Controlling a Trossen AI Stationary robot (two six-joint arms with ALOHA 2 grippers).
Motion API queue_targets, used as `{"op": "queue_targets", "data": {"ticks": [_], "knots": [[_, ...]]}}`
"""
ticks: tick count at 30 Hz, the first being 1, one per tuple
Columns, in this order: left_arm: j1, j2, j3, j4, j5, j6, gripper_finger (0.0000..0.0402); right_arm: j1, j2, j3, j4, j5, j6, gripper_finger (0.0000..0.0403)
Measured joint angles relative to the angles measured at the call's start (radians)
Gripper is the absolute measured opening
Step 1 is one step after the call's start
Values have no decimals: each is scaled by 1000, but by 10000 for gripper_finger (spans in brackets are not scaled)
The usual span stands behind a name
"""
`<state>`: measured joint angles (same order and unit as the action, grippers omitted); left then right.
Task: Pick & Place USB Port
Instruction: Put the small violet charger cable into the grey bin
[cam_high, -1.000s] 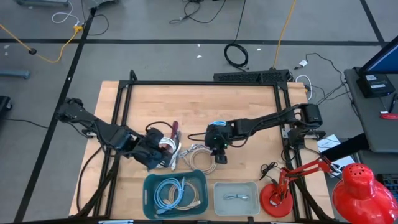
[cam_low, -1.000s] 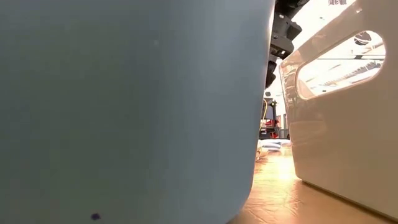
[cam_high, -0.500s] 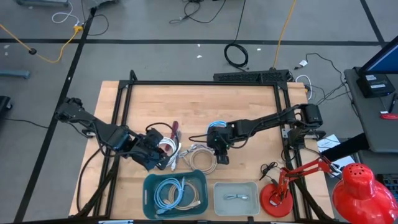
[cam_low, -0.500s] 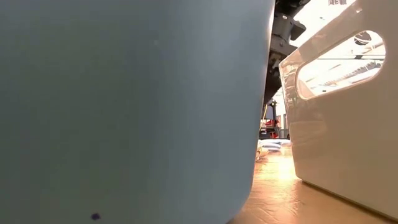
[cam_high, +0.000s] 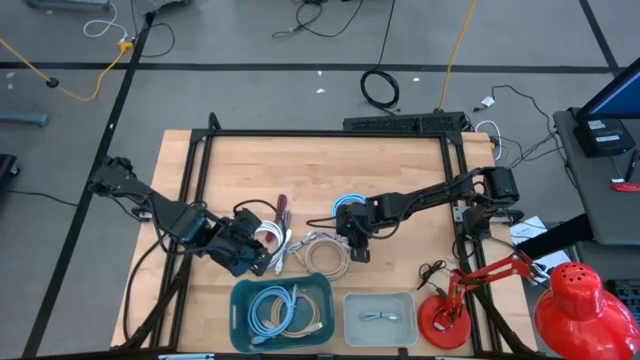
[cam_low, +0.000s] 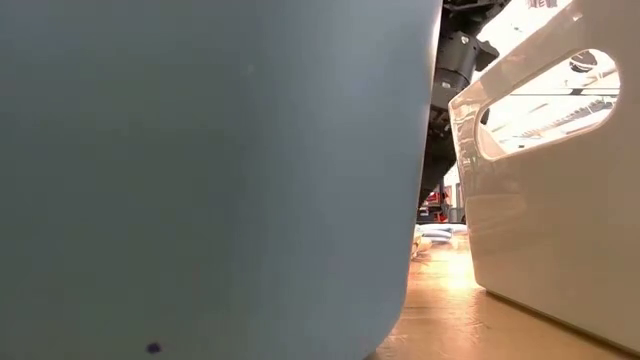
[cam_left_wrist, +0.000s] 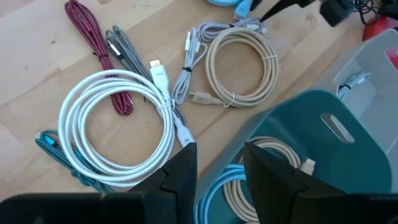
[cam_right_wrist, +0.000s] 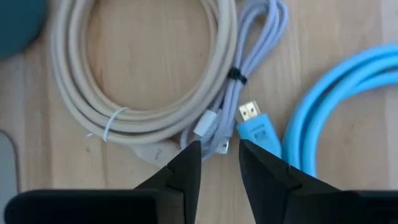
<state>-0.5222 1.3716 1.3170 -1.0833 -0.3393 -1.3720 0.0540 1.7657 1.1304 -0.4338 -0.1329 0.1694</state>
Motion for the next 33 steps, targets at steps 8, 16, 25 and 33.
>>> {"op": "queue_targets", "data": {"ticks": [8, 16, 25, 33], "knots": [[-18, 0, 0, -13, -8, -4, 131, 0, 0, -79, 141, -53, 82, 100], [-18, 0, 0, -22, -10, -1, 131, 0, 0, -83, 212, -48, 146, 93], [-18, 0, 0, -76, -11, 2, 131, 0, 0, -83, 150, -21, 165, 9], [-23, 1, 0, -96, -34, 13, 131, 6, -20, -83, 64, -24, 205, 3]]}}
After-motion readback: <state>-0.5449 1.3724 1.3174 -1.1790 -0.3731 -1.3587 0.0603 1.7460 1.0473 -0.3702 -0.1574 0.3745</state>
